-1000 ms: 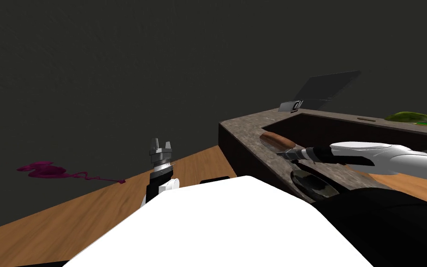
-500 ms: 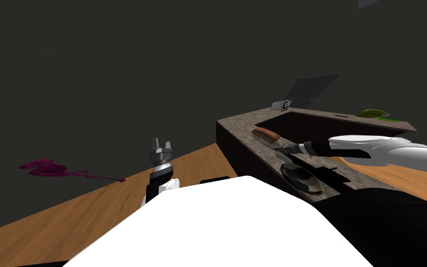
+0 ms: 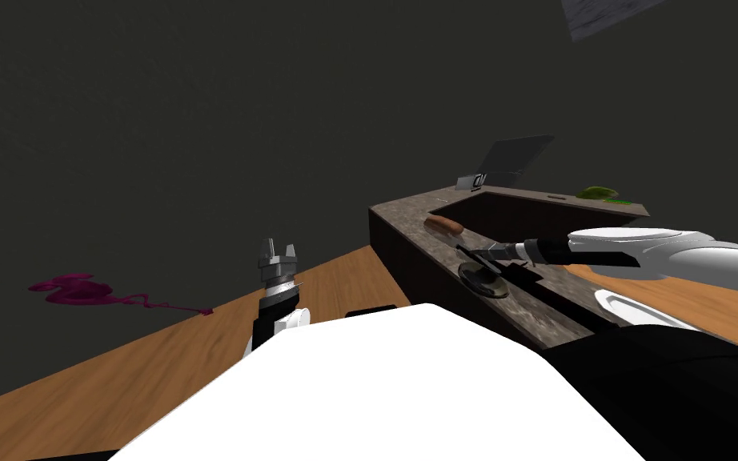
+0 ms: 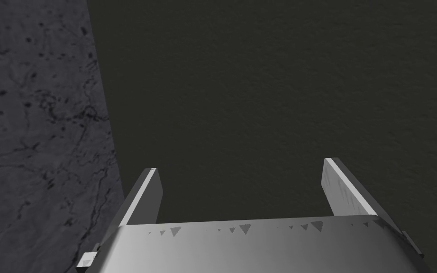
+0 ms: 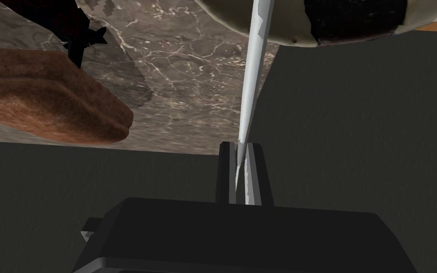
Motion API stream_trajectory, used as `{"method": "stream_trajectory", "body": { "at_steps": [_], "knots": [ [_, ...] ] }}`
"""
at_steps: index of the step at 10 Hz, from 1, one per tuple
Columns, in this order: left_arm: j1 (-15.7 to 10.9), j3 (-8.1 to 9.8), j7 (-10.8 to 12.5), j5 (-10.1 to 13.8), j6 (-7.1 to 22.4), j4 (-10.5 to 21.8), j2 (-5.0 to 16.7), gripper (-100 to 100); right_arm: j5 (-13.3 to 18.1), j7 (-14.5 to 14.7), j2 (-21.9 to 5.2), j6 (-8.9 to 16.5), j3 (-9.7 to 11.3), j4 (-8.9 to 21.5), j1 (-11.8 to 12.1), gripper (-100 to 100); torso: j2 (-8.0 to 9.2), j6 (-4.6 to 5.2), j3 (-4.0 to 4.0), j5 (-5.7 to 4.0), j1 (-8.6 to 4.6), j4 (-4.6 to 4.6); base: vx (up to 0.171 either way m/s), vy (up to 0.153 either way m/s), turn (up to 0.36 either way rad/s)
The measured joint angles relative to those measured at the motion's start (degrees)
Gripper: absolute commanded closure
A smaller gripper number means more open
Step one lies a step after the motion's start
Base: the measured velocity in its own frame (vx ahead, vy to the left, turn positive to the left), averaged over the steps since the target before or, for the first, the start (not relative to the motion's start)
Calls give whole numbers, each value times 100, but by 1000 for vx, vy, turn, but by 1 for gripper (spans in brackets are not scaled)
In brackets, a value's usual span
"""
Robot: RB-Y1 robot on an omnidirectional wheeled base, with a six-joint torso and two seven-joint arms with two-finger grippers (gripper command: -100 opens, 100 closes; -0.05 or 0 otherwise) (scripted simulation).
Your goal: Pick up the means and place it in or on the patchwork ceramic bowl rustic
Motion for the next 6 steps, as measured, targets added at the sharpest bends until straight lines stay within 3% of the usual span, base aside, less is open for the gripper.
{"method": "stream_trajectory", "body": {
  "at_steps": [4,5,6],
  "knots": [
    [1,0,0,0,0,-1,0,0,2,-1,1,0,2,1,1,-100,-52,-4,-32,2,9,-14,-2,0,-1],
    [1,0,0,0,0,-1,0,0,2,-1,1,0,2,1,1,0,-53,-4,-33,3,9,-15,0,0,0],
    [1,0,0,0,0,-1,0,0,2,-1,1,0,2,1,1,-100,-54,-5,-33,3,9,-15,-8,3,0]
  ]
}}
